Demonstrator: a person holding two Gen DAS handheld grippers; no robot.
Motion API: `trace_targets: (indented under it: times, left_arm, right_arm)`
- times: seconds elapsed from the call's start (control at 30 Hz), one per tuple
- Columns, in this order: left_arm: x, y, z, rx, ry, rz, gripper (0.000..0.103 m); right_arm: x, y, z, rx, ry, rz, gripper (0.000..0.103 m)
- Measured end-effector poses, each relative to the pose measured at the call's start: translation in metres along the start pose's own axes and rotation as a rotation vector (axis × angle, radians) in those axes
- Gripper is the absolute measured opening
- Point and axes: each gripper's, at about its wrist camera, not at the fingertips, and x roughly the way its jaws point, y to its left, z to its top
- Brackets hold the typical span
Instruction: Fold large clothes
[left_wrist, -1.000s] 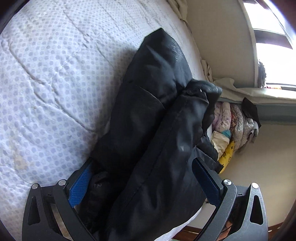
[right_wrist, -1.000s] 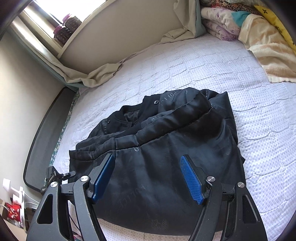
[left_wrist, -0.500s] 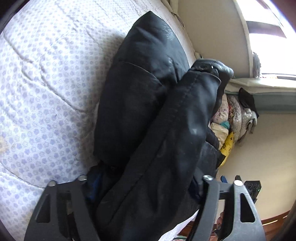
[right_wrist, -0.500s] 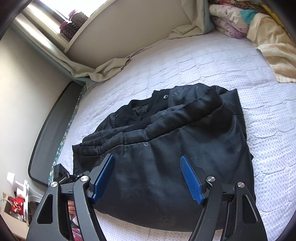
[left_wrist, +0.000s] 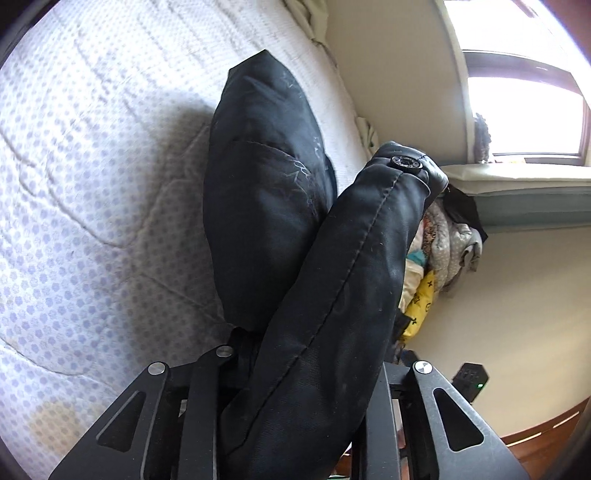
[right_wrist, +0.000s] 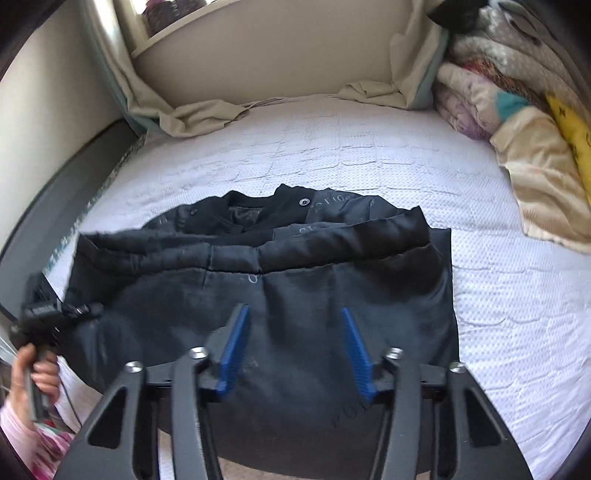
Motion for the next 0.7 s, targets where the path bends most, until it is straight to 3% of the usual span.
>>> trace_targets:
  times: [0.1, 0.33, 0.5, 0.7]
  left_arm:
    - [0.002, -0.008, 0.0, 0.003, -0.006, -0.011, 0.025]
    - [-0.003, -0.009, -0.001, 0.012, -0.013, -0.014, 0.024]
    - [-0.005, -0.027, -0.001, 0.038, -0.013, -0.053, 0.023]
    - [-0.001, -0.066, -0.002, 0.086, -0.007, -0.116, 0.022]
  right_arm:
    - [0.012, 0.004, -0.005, -0.007, 0.023, 0.029, 0.038]
    - [0.039, 0.03, -0.015, -0.143, 0.035, -0.021, 0.037]
    - [0.074, 0.022, -0.016, -0.11, 0.091, -0.014, 0.037]
    - [0.094, 0.017, -0.018, -0.083, 0.1, -0.017, 0.037]
